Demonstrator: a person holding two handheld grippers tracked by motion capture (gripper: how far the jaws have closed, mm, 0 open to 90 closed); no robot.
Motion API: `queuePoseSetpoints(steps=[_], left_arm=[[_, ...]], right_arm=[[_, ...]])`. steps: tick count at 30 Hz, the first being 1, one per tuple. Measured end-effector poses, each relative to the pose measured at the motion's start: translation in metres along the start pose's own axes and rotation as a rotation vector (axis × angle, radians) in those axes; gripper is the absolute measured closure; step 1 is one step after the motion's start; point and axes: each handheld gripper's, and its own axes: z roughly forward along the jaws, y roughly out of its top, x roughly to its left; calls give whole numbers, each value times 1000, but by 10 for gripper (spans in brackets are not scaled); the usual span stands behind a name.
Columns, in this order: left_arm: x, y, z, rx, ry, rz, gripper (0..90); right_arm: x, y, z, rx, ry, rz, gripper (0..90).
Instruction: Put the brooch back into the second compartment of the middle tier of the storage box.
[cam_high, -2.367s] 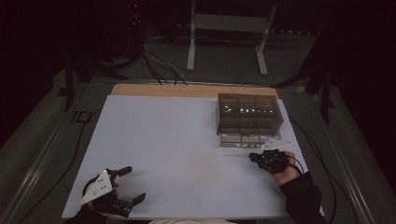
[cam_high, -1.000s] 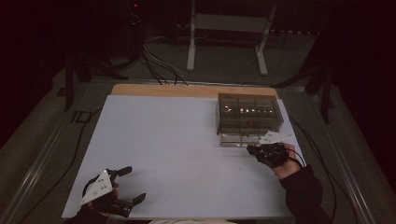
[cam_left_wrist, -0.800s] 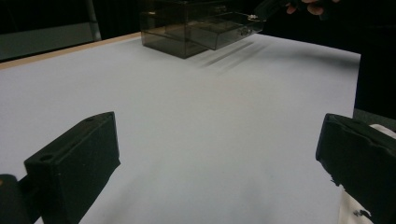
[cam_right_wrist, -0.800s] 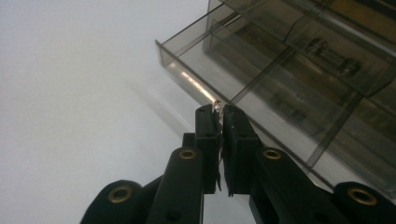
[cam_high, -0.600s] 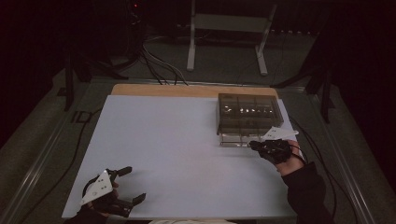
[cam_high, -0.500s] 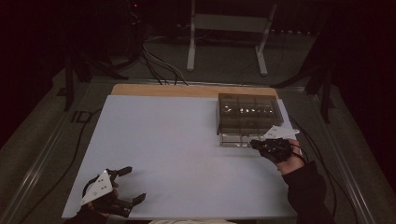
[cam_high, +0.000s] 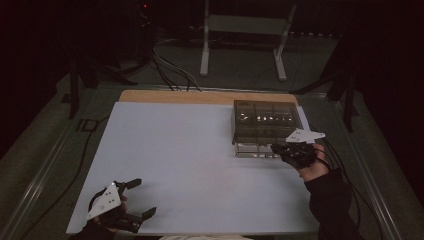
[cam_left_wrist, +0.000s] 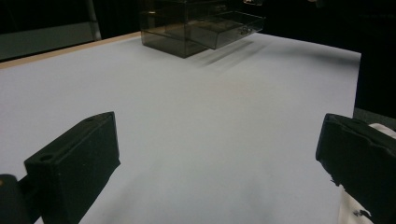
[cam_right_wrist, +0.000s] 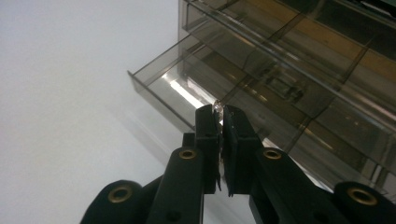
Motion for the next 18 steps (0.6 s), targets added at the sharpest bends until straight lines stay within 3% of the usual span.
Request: queuePoseSetpoints(steps=[18], left_arm=[[0, 0, 0, -2, 0, -1, 5]], right_arm=[[-21, 9, 15, 27, -15, 48, 860]])
